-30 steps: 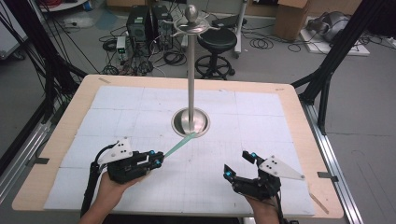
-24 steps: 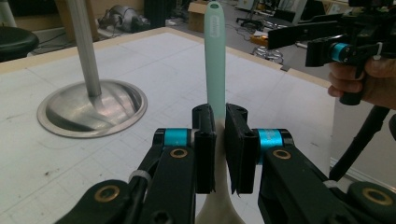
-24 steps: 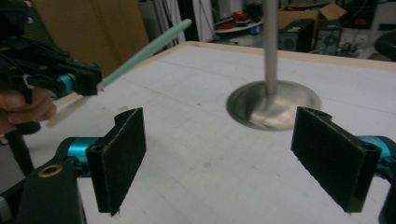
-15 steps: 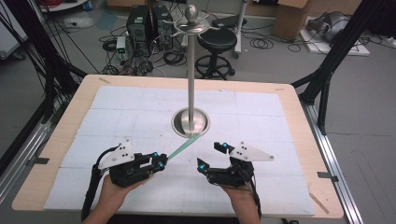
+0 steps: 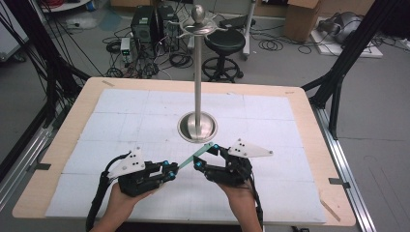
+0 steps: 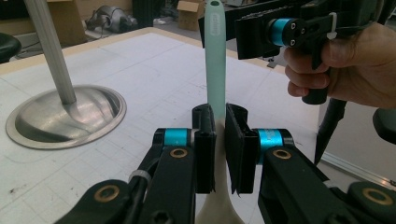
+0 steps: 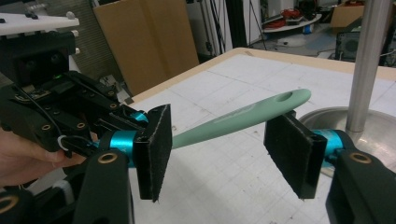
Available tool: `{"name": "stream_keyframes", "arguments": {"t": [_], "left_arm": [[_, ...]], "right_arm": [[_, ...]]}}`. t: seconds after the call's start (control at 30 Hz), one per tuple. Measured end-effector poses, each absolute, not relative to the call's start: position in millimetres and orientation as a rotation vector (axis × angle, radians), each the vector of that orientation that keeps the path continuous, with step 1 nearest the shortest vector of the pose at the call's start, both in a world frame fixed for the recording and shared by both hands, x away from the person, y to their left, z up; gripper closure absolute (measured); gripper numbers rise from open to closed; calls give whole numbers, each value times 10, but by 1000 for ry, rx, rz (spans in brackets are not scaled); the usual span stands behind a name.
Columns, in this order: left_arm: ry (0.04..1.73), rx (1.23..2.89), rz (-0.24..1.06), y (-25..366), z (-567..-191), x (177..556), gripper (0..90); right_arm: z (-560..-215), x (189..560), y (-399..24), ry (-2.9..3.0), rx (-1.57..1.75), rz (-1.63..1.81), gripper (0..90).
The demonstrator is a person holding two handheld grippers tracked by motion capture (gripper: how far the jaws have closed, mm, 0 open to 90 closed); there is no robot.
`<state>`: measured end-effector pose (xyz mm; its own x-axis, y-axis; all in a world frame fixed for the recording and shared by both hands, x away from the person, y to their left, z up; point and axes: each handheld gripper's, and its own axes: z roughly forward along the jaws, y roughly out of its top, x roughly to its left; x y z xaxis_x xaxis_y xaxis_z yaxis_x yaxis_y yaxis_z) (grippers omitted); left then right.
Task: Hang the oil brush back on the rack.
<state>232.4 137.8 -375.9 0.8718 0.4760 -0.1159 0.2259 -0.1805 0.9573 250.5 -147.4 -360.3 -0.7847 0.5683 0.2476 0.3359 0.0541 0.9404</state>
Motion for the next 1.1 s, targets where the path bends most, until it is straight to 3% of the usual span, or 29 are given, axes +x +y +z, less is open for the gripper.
{"name": "stream_keyframes", "arguments": {"t": [0.33, 0.5, 1.1], "left_arm": [[531, 1778, 258, 1347, -3757, 2300, 820], [523, 1778, 259, 1345, -3747, 2290, 819], [498, 1795, 266, 1276, -3775, 2272, 819]], "right_arm": [[-3493, 2523, -1447, 2152, 926, 1832, 533], [-3432, 2513, -1437, 2158, 912, 1876, 669], [-3335, 2486, -1403, 2219, 946, 1978, 820]]}}
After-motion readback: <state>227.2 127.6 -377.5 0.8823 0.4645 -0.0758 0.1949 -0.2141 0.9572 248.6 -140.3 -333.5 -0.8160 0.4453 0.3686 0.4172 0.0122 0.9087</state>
